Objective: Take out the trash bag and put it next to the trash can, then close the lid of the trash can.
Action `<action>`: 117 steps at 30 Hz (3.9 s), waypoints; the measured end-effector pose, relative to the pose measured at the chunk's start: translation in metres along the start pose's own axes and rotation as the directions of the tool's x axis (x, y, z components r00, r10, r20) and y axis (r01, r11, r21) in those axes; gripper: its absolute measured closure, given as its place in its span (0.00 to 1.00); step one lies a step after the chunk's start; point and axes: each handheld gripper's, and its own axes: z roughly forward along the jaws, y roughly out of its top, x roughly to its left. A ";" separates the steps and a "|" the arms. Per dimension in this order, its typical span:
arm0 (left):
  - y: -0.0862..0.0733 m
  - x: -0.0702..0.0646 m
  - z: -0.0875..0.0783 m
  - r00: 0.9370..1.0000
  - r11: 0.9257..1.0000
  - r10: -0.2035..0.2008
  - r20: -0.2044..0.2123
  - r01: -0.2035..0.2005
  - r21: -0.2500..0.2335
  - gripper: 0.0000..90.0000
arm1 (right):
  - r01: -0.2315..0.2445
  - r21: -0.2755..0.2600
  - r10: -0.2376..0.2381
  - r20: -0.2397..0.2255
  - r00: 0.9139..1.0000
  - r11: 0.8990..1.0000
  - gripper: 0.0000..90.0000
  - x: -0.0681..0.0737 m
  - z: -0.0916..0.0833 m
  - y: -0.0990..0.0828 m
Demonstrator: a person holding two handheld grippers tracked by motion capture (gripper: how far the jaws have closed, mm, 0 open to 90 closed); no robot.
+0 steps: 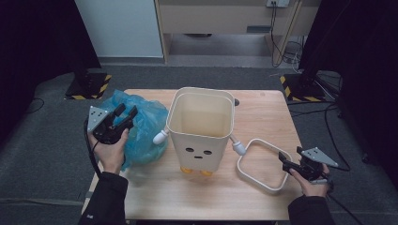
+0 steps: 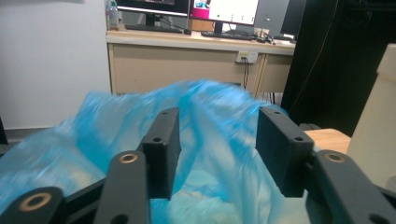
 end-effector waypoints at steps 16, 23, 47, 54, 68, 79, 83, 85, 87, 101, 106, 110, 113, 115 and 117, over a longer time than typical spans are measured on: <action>0.010 -0.011 -0.021 0.997 0.998 0.070 0.022 -0.070 -0.011 0.40 | -0.004 -0.006 0.004 -0.003 1.000 1.000 0.25 0.001 0.000 0.000; -0.011 -0.023 -0.026 0.990 0.992 0.100 0.102 -0.107 0.067 0.40 | -0.005 -0.006 0.005 0.002 1.000 1.000 0.24 0.000 -0.001 -0.001; -0.134 -0.044 -0.038 0.975 0.906 0.118 0.188 -0.183 0.382 0.31 | -0.006 -0.005 0.006 0.015 1.000 1.000 0.32 -0.007 0.000 -0.003; -0.150 -0.054 -0.029 0.963 0.862 0.142 0.229 -0.234 0.451 0.26 | -0.008 0.026 0.007 0.027 1.000 1.000 0.32 -0.009 0.005 -0.008; -0.174 -0.061 -0.014 0.956 0.788 0.142 0.255 -0.265 0.556 0.19 | 0.030 0.121 -0.032 0.018 0.999 0.992 0.49 -0.023 0.023 -0.020; -0.180 -0.063 -0.009 0.950 0.763 0.160 0.270 -0.292 0.577 0.17 | 0.023 0.211 -0.023 -0.003 1.000 0.977 0.66 -0.027 0.039 -0.024; -0.182 -0.061 -0.007 0.956 0.775 0.142 0.259 -0.270 0.572 0.14 | 0.043 0.239 -0.041 -0.010 0.999 0.970 0.70 -0.029 0.044 -0.025; -0.182 -0.060 -0.006 0.956 0.773 0.141 0.256 -0.268 0.575 0.13 | 0.046 0.249 -0.045 -0.009 0.999 0.967 0.72 -0.029 0.046 -0.025; -0.183 -0.059 -0.005 0.958 0.777 0.134 0.252 -0.260 0.573 0.11 | 0.046 0.263 -0.045 -0.009 0.999 0.964 0.76 -0.030 0.046 -0.026; -0.183 -0.058 0.000 0.966 0.771 0.132 0.224 -0.242 0.589 0.03 | 0.056 0.288 -0.056 -0.007 0.998 0.956 0.89 -0.028 0.049 -0.024; -0.184 -0.058 0.000 0.968 0.772 0.130 0.216 -0.235 0.591 0.02 | 0.030 0.251 -0.033 0.009 0.999 0.967 0.88 -0.028 0.047 -0.020; -0.184 -0.058 0.000 0.968 0.771 0.130 0.216 -0.236 0.591 0.02 | 0.001 0.201 -0.005 0.020 1.000 0.980 0.89 -0.027 0.044 -0.013; -0.184 -0.058 0.000 0.968 0.772 0.130 0.215 -0.235 0.591 0.02 | -0.024 0.162 0.019 0.036 0.999 0.987 0.88 -0.026 0.041 -0.008; -0.184 -0.058 0.000 0.968 0.772 0.130 0.215 -0.235 0.591 0.02 | -0.045 0.140 0.038 0.052 0.998 0.989 0.88 -0.025 0.040 -0.005; -0.184 -0.058 0.000 0.967 0.770 0.132 0.216 -0.238 0.592 0.02 | -0.060 0.118 0.053 0.064 0.997 0.991 0.88 -0.026 0.039 -0.003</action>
